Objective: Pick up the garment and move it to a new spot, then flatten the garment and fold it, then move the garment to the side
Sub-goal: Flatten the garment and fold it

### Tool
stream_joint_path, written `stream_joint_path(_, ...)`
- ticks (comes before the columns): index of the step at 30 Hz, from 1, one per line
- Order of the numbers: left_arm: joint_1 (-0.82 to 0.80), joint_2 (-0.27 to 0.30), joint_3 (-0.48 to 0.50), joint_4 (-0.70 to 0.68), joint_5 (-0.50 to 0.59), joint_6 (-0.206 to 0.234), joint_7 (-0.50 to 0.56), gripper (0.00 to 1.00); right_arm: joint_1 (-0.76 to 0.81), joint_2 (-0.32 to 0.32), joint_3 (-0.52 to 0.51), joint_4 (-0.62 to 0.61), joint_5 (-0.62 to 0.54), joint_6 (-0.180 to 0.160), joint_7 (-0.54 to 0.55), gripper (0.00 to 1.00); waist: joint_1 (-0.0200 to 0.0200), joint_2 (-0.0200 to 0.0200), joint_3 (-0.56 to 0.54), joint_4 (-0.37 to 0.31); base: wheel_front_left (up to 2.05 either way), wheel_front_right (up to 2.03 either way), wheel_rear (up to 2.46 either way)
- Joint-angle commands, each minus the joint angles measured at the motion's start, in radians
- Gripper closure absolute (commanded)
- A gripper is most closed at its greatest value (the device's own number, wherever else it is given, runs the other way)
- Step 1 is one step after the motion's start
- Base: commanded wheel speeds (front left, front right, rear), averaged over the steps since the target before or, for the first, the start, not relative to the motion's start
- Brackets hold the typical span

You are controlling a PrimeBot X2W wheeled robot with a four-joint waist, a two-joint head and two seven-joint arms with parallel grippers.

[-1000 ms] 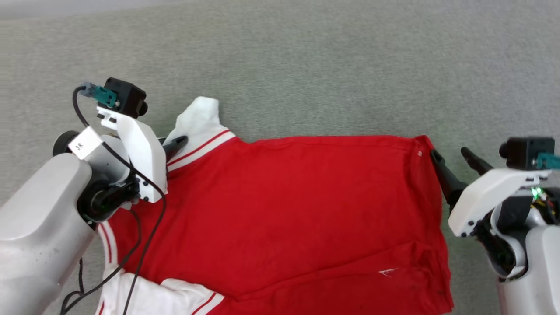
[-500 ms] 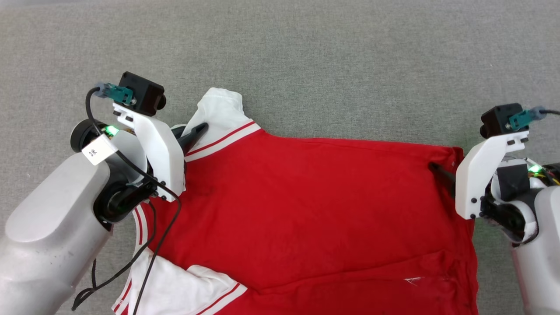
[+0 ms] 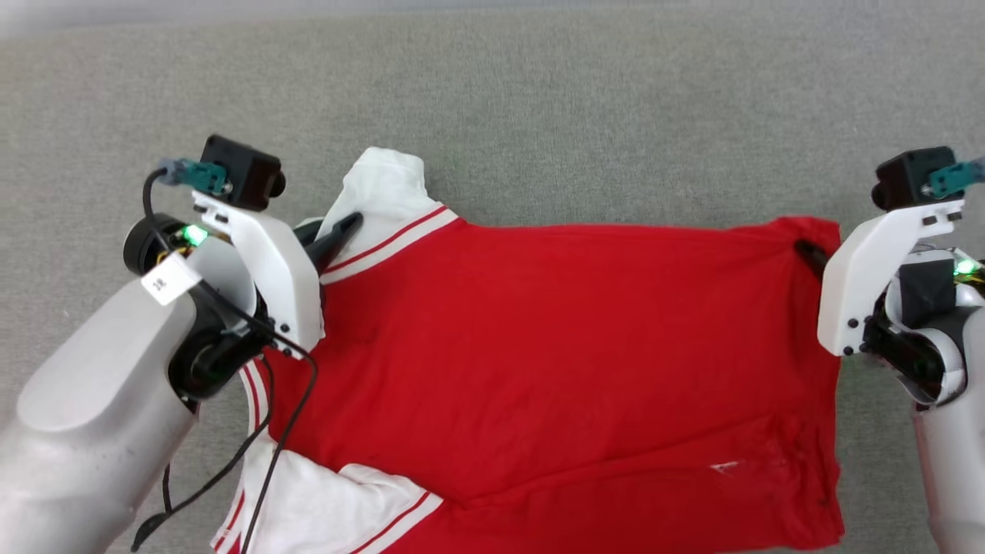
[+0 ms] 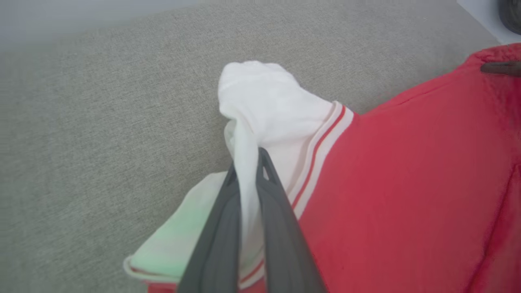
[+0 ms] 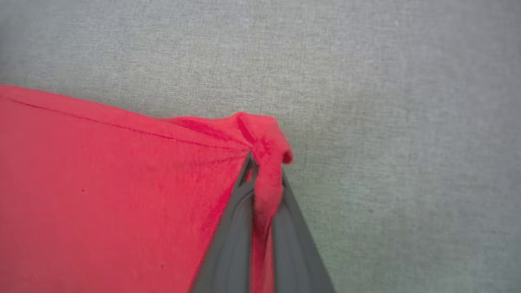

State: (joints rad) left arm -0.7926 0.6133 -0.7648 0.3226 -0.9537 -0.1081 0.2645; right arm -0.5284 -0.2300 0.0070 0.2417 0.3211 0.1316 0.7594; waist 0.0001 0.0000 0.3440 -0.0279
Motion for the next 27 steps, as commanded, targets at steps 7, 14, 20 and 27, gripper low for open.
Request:
stream_joint_path(7,0.122,0.022,-0.001,-0.059,0.021,0.056,-0.075,1.0,0.143,0.031,-0.053,-0.115,-0.035,-0.002,-0.061,1.0,-0.0001,0.0,-0.087,0.011,0.0,0.0,0.0)
stream_joint_path(14,0.319,0.031,-0.051,-0.168,0.025,0.142,-0.117,1.0,0.352,0.089,-0.09,-0.156,-0.026,-0.002,-0.107,1.0,-0.0001,0.0,-0.17,0.034,0.0,0.0,0.0)
stream_joint_path(20,0.447,0.009,-0.099,-0.191,0.021,0.18,-0.138,1.0,0.464,0.111,-0.127,-0.119,0.004,-0.001,-0.161,1.0,-0.0001,0.0,-0.211,0.051,0.0,0.0,0.0)
stream_joint_path(27,0.55,-0.044,-0.122,-0.141,-0.012,0.183,-0.191,0.31,0.557,0.134,-0.138,-0.072,0.019,-0.001,-0.259,0.0,-0.0001,0.0,-0.244,0.051,0.0,0.0,0.0)
